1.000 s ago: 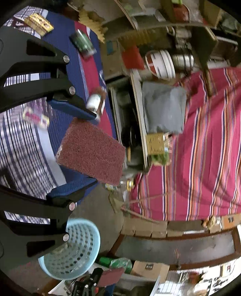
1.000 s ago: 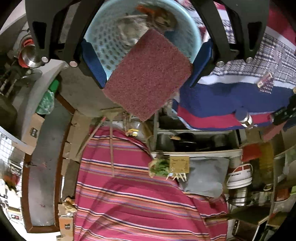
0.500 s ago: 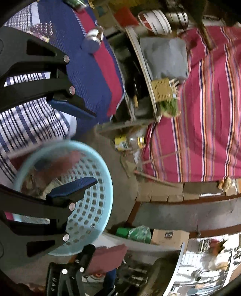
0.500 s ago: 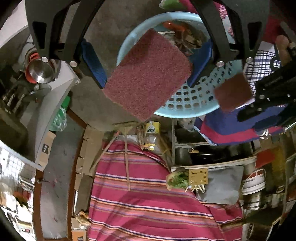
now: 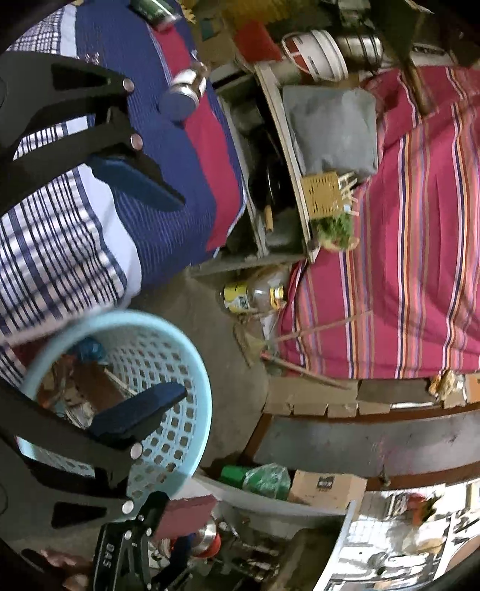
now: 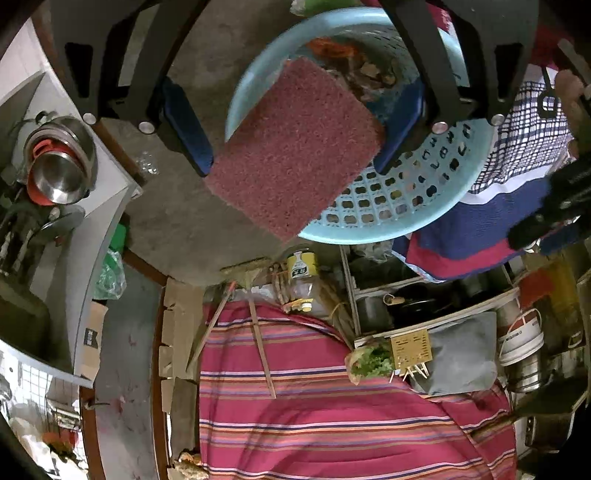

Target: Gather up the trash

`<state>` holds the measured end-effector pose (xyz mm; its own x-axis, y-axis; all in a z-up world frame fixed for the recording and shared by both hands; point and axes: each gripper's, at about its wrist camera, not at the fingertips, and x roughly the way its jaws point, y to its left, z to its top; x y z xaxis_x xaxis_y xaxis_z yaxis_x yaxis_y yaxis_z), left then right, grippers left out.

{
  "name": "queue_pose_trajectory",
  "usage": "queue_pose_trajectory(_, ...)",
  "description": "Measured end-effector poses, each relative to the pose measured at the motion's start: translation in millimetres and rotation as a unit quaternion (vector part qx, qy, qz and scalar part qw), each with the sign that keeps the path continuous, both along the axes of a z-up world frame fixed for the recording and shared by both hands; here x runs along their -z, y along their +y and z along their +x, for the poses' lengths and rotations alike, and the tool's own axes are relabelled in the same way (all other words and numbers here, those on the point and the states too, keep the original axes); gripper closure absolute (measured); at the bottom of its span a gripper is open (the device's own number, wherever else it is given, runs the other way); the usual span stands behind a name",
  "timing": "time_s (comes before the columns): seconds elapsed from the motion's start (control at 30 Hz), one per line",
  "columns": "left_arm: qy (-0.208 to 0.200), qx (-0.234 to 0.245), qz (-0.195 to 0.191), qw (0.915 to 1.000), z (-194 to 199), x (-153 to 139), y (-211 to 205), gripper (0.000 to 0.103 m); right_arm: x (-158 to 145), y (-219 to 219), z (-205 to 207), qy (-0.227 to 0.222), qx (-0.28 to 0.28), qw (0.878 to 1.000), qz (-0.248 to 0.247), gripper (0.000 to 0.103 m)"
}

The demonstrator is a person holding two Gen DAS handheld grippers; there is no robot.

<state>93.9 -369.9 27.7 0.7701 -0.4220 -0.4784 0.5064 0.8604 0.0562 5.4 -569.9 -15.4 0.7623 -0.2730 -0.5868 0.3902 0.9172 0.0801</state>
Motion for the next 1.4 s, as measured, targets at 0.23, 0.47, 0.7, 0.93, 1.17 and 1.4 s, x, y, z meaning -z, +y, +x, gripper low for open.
queue_pose_trajectory(0.23,-0.020,-0.049,-0.011,0.9985,-5.0,-19.1,61.3,0.006,4.1,24.2,25.2,0.005,-0.019,1.000,-0.004,0.015)
queue_pose_trajectory(0.47,-0.043,-0.070,0.022,0.9964,-16.5,-29.2,105.8,0.005,11.0,35.1,42.5,0.019,-0.016,1.000,0.001,0.007)
queue_pose_trajectory(0.7,-0.037,-0.083,0.011,0.9958,-32.2,-27.0,156.5,0.005,-1.4,52.3,30.8,0.009,0.007,0.999,-0.033,0.004)
queue_pose_trajectory(0.93,-0.030,-0.128,0.006,0.9914,-48.8,-8.6,207.9,0.005,-26.3,107.4,3.6,-0.035,0.001,0.998,-0.050,0.004)
queue_pose_trajectory(1.17,-0.015,-0.153,-0.010,0.9881,-66.5,-0.6,254.4,0.005,-36.7,174.0,-15.0,-0.065,0.004,0.998,-0.018,0.004)
queue_pose_trajectory(1.4,-0.001,-0.162,-0.015,0.9867,-74.1,11.2,276.4,0.005,-33.5,244.3,-35.7,-0.069,-0.010,0.998,-0.007,0.004)
